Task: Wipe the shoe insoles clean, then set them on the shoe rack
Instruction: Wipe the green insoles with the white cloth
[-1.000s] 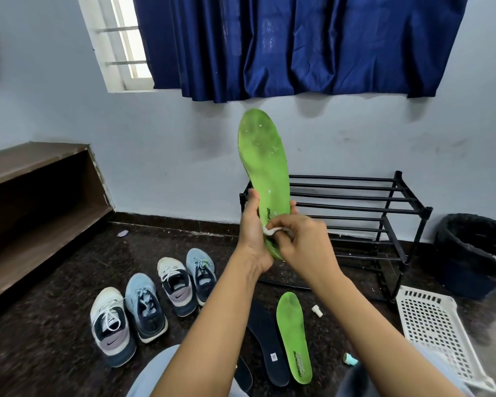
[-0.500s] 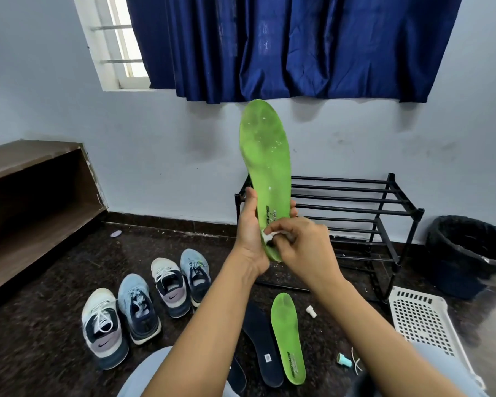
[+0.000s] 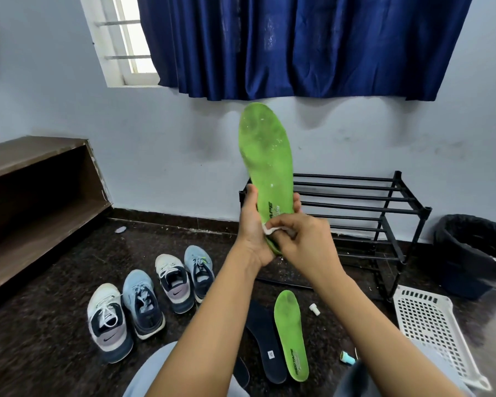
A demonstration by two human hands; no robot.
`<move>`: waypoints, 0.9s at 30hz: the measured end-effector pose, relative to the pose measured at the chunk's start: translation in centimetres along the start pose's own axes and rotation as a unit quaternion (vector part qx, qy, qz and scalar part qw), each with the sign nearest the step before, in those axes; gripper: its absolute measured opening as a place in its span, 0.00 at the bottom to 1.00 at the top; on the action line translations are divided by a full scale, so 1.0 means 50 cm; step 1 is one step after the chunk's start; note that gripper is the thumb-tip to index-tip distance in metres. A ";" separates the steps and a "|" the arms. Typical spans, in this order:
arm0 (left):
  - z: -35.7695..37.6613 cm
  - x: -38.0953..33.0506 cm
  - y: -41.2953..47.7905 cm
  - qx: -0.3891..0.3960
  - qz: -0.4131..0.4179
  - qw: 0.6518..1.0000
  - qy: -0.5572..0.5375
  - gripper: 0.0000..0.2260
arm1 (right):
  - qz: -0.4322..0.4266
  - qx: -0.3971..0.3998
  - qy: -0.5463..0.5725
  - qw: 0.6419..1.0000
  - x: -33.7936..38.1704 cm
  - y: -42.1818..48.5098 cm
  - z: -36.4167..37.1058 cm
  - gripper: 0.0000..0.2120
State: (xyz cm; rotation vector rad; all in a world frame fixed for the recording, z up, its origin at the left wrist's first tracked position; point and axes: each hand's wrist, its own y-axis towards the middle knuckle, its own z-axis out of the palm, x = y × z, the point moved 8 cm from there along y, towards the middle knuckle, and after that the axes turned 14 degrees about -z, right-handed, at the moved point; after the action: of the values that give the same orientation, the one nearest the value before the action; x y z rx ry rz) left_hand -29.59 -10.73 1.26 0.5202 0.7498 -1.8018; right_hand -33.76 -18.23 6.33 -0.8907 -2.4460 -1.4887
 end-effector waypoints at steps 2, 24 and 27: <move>-0.007 -0.021 0.001 0.017 0.012 1.000 -0.016 0.36 | -0.020 0.028 0.016 0.999 0.013 -0.002 0.014 0.11; 0.011 0.009 0.009 0.000 0.007 1.000 -0.017 0.36 | -0.074 -0.016 -0.205 0.976 -0.017 0.007 -0.017 0.10; 0.018 0.040 0.009 -0.020 -0.009 1.000 0.004 0.31 | -0.056 -0.050 -0.202 0.977 -0.028 0.025 -0.025 0.10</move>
State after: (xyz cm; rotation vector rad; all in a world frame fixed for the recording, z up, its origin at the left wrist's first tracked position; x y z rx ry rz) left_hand -29.83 -12.81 0.43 0.4962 0.7969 -1.7976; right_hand -32.15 -19.47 7.33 -1.1985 -2.7608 -1.6168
